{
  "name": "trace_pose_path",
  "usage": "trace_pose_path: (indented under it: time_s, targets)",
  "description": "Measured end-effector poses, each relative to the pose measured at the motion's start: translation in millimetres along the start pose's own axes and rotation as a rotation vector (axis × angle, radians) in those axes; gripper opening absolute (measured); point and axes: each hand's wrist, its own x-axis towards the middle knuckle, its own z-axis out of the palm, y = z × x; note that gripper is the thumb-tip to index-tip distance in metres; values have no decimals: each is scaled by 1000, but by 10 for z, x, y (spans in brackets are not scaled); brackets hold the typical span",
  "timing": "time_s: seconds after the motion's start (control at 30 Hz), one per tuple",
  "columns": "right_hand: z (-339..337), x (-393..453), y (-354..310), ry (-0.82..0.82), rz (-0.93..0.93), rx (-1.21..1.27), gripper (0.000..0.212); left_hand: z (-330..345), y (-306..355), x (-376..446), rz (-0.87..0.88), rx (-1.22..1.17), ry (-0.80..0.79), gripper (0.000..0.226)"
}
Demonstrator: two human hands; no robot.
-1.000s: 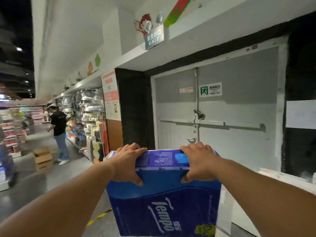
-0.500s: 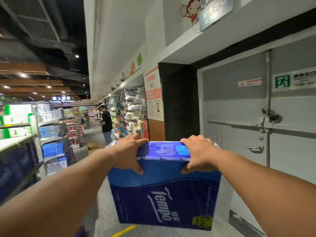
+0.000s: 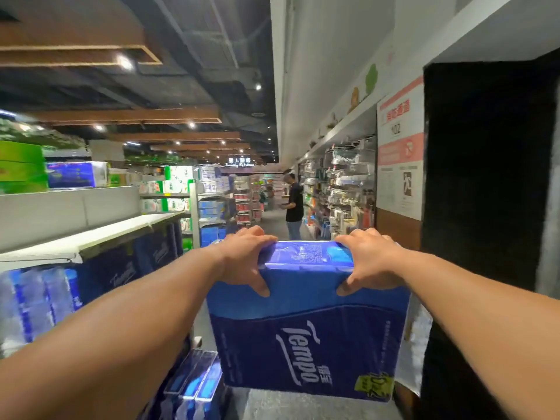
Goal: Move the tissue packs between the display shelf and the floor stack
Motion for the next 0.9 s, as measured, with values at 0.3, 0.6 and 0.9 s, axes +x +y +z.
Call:
trace_pose_path:
  time_s: [0.3, 0.6, 0.9]
  targets:
    - [576, 2647, -302, 68, -303, 42, 110, 261, -1652, 1018, -268, 74, 44, 115]
    - [1192, 5322, -531, 115, -439, 149, 105, 424, -3347, 2612, -395, 237, 30, 105]
    - [1265, 7837, -657, 391, -657, 143, 103, 528, -4691, 3930, -591, 469, 232, 122]
